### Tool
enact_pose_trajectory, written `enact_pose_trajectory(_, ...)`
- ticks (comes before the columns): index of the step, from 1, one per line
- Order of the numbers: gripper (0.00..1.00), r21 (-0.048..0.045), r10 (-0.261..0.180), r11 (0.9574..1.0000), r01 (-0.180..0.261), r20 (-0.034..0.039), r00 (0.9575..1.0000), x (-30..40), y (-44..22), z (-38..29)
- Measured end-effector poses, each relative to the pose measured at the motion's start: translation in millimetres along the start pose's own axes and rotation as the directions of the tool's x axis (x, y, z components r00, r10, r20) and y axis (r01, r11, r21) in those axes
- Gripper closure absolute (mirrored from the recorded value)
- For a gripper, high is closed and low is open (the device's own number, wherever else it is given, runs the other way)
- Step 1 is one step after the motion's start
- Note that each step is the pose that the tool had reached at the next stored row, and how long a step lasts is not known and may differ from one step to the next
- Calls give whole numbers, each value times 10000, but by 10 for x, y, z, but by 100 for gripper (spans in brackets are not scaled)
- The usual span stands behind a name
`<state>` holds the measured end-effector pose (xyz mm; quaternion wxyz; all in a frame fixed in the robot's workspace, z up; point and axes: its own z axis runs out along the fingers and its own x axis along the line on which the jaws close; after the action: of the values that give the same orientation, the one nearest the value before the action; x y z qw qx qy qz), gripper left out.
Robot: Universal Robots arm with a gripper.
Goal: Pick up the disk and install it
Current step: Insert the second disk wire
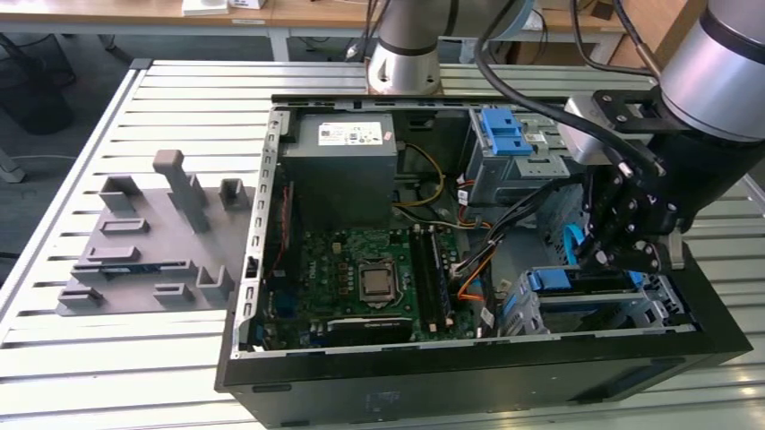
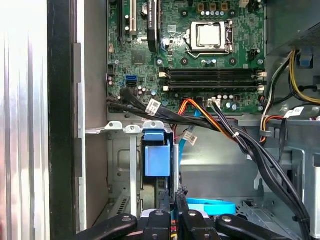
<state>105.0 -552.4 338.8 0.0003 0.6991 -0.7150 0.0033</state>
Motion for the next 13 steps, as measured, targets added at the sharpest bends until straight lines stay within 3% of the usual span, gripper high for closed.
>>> enact_pose_trajectory(13,84,0,28,10000,-28,0,10000,31,-8,29)
